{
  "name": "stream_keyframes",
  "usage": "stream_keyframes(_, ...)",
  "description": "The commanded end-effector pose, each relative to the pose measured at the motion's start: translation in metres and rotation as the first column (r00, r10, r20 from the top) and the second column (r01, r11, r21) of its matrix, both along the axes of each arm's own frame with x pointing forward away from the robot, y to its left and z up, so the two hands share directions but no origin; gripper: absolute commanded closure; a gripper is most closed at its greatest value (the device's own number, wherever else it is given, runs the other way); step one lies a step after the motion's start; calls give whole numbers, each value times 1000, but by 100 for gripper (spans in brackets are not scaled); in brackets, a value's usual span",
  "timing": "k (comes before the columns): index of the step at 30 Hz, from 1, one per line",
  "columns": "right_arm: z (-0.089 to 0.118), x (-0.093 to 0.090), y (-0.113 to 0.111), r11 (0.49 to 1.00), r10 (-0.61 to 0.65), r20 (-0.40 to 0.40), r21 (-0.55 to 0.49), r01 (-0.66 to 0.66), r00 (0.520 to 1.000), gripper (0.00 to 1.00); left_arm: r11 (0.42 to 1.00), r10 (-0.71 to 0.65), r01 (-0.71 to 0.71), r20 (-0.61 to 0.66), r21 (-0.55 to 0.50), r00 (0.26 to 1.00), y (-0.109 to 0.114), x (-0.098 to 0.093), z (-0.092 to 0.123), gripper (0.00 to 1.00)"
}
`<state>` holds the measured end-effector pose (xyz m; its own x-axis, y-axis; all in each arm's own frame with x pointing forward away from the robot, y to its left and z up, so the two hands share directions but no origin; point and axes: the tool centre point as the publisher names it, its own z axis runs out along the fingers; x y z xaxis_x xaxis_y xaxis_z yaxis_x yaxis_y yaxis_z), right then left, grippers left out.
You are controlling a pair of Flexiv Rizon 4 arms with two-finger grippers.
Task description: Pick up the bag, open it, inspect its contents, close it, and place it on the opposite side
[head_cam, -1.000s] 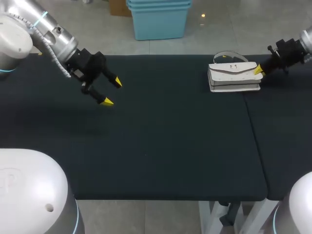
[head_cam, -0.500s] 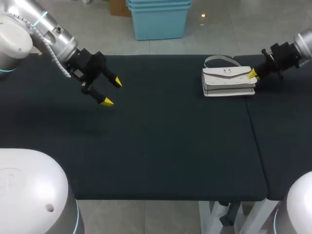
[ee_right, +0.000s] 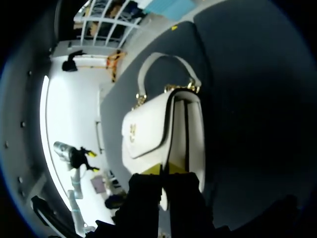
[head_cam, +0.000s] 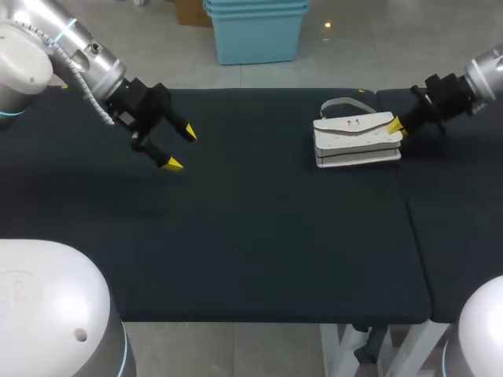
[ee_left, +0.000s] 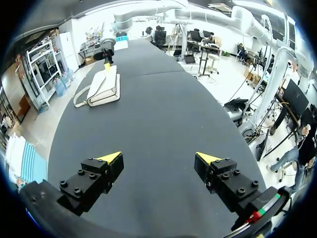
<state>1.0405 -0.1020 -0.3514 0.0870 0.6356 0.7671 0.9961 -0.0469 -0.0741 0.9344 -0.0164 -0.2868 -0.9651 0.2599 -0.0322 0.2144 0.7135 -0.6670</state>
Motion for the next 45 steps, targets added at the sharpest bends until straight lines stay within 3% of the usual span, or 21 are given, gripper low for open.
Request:
stream_keyframes(1,6,-33,27,981,-179,167,-45,189,970,100,1000,0,0,1,-3,1000,0,0,-1,0)
stream_keyframes(14,-10,-83,83,961,-275,229,35,274,934,100,1000,0,0,1,-3,1000,0,0,-1,0)
stream_keyframes(18,-15,-90,103,959,-282,255,54,277,925,100,1000,0,0,1,-3,1000,0,0,-1,0)
stream_keyframes(27,-10,-99,145,957,-284,310,41,286,907,100,1000,0,0,1,-3,1000,0,0,-1,0)
stream_keyframes(36,-15,-106,177,968,-243,305,20,249,921,100,1000,0,0,1,-3,1000,0,0,-1,0)
stream_keyframes(45,-20,-105,193,982,-189,255,55,180,948,100,1000,0,0,1,-3,1000,0,0,-1,0)
